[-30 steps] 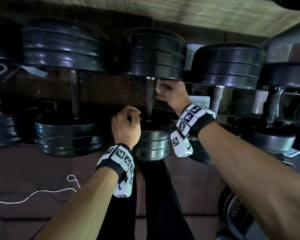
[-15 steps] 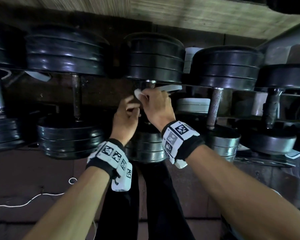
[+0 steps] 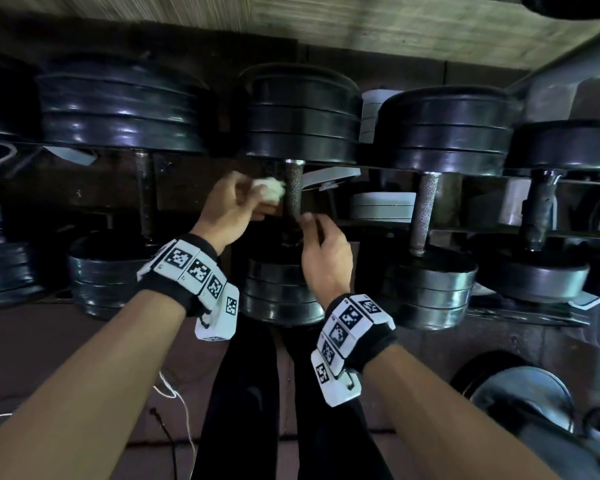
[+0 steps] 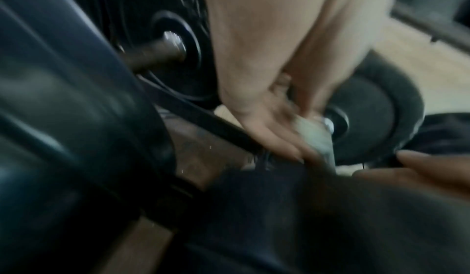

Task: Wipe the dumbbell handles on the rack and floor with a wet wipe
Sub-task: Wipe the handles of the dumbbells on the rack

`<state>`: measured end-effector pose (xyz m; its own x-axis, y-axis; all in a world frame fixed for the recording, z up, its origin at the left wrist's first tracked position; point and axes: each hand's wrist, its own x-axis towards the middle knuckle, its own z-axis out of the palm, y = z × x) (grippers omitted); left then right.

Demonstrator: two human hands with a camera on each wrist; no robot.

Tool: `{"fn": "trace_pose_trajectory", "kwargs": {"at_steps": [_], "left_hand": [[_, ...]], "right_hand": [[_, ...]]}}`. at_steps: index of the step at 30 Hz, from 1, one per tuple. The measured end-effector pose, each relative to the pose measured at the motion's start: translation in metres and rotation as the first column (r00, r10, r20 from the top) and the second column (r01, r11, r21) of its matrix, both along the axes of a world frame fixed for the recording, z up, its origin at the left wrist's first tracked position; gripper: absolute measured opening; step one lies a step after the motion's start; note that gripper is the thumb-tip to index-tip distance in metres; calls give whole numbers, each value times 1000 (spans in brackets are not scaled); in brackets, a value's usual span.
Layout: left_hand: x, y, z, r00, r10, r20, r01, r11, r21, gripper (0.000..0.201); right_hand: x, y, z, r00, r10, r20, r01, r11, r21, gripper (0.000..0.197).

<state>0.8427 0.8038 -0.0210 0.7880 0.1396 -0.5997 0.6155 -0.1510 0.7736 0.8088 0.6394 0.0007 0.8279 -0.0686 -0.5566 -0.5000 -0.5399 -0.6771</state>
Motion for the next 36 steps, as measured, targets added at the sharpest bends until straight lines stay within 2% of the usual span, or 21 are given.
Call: {"fn": "trace_pose_trajectory", "kwargs": {"at_steps": [2, 4, 5, 7, 10, 13, 15, 19, 21, 25, 28, 31, 33, 36], "left_hand": [[10, 0, -16, 999, 24, -45, -18, 990, 140, 22], [22, -4, -24, 992, -85, -97, 109, 954, 278, 36], [30, -7, -27, 984, -140, -111, 168, 938, 304, 33], [43, -15, -23, 980, -167, -109, 186, 961, 205, 16], [53, -20, -21, 992, -46, -120, 41, 998, -46, 23], [49, -21, -20, 991, 77, -108, -96, 978, -183, 21], [42, -21, -23, 993, 118, -28, -121, 987, -111, 15], [27, -25, -18, 988, 86, 127, -108, 978, 181, 31], [22, -30, -6, 978, 72, 195, -118, 966, 232, 33], [16, -38, 9, 964, -47, 262, -39, 948, 314, 20], [13, -39, 15, 941, -150, 303, 36, 935, 353, 27], [5, -44, 20, 915, -278, 293, 174, 926, 335, 26], [-2, -50, 25, 918, -285, 276, 213, 941, 263, 17], [-15, -50, 29, 968, -96, 234, 58, 985, 164, 14]], "right_hand": [[-5, 4, -3, 997, 34, 69, -28, 996, -81, 39], [-6, 5, -4, 996, 51, 76, -43, 994, -98, 43], [-5, 3, -4, 997, 54, 61, -48, 994, -97, 42], [-3, 0, -4, 998, 54, 40, -51, 994, -93, 38], [-4, -1, -6, 997, 67, 43, -62, 993, -103, 37], [-4, 0, -6, 997, 69, 47, -63, 992, -106, 37], [-4, 1, -5, 996, 70, 48, -65, 993, -103, 38], [-4, 1, -4, 996, 71, 63, -64, 992, -112, 49], [-4, 1, -5, 996, 63, 66, -56, 992, -109, 48], [-3, 0, -6, 997, 65, 30, -61, 992, -107, 36], [6, -8, -6, 999, -30, -43, 31, 999, 16, 23], [25, -22, 0, 972, -224, -67, 234, 933, 273, 20], [37, -29, 8, 983, -160, -86, 182, 890, 419, 27], [48, -31, 14, 992, 95, -77, -55, 910, 411, 23]]}}
